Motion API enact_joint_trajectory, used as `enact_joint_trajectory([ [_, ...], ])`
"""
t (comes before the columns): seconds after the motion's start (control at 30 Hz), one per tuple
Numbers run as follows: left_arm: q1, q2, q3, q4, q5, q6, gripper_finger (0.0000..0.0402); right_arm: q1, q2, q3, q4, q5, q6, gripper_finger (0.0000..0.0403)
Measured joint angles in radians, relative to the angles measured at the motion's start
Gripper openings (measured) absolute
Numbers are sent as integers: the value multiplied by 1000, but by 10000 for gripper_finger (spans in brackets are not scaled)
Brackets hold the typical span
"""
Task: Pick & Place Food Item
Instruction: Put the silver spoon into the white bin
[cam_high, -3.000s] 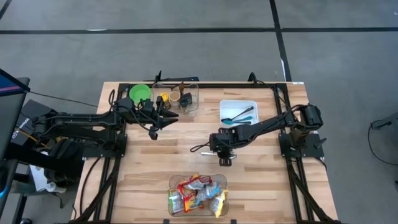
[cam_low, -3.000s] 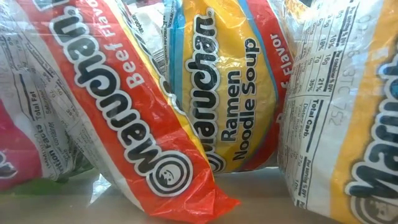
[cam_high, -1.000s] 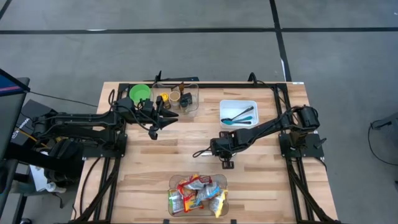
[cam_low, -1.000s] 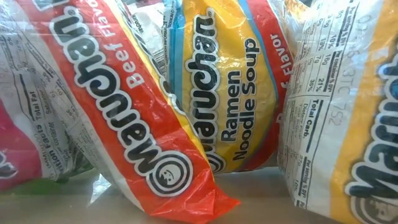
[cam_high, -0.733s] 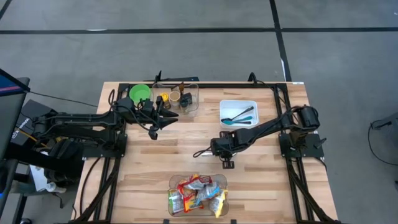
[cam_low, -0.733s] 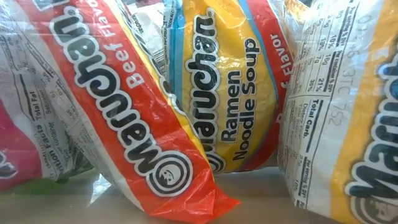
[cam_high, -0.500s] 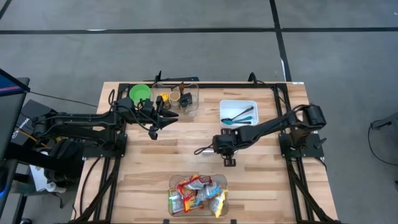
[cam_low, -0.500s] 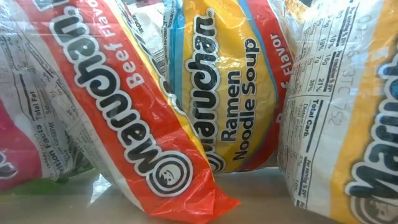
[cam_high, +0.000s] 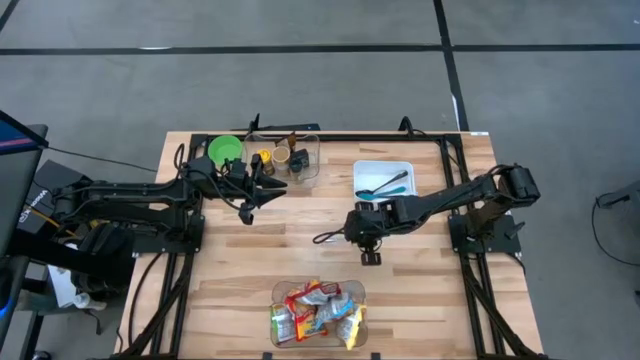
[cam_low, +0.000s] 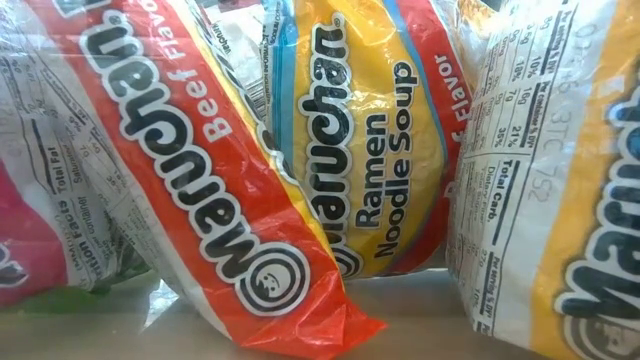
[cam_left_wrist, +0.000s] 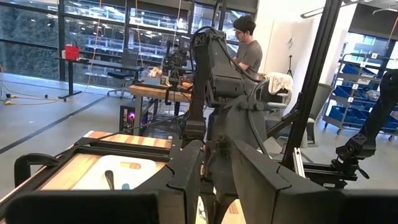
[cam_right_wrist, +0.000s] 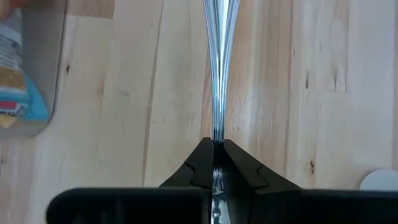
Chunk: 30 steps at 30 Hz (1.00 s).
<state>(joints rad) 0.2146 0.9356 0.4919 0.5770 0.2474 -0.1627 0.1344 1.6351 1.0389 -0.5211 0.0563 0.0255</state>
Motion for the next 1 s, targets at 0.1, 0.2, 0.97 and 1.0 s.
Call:
enact_joint_trajectory([
  [0.1, 0, 0, 0, 0, 0, 0, 85, -4, 3, 0, 1, 0, -36, 12],
  [0.2, 0, 0, 0, 0, 0, 0, 85, -15, 3, 0, 2, -2, -80, 10],
  [0.97, 0, 0, 0, 0, 0, 0, 85, -177, -200, 107, -302, -3, -315, 11],
  [1.0, 0, 0, 0, 0, 0, 0, 85, -188, -211, 108, -312, -3, -314, 11],
])
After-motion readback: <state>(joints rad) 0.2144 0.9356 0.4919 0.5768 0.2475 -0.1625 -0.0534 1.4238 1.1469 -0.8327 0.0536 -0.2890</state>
